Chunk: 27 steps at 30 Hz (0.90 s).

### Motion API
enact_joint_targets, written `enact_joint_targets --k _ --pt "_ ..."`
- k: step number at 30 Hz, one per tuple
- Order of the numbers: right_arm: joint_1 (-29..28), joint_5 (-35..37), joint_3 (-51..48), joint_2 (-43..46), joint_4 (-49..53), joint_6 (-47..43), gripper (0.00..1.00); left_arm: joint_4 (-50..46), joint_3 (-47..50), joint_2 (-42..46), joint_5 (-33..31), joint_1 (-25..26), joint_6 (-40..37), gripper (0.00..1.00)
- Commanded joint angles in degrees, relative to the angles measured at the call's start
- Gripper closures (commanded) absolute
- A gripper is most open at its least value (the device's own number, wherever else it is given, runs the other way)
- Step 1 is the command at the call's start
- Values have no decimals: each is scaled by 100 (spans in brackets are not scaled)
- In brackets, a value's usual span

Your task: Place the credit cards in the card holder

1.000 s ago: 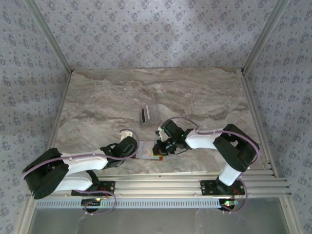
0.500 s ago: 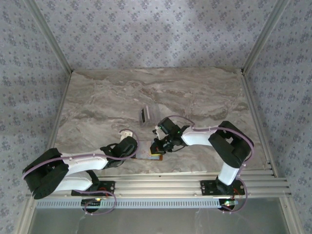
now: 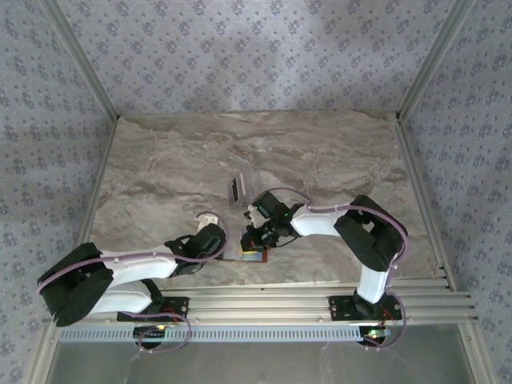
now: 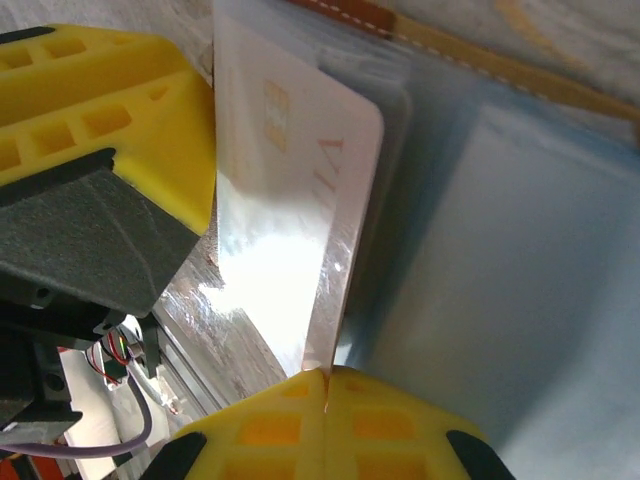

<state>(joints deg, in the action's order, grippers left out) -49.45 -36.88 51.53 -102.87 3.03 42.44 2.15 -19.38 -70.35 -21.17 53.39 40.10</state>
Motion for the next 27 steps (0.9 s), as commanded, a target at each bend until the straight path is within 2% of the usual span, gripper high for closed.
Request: enact_joint_targets --k 1,8,11,20,23,27 --pt "-90 49 259 -143 48 2 100 57 30 -88 158 22 -19 75" --pt "-183 76 367 -282 -131 91 100 66 56 -4 200 23 16 75" --pt "-246 620 523 -164 444 -251 99 34 57 54 221 23 23 74" --pt "-245 1699 429 692 1532 -844 67 -107 161 326 166 14 77 73" --pt "-232 1981 402 965 1772 -950 61 -136 162 363 166 13 75 73" --pt "-256 2510 564 1171 2175 -1177 61 -123 152 366 227 14 68 73"
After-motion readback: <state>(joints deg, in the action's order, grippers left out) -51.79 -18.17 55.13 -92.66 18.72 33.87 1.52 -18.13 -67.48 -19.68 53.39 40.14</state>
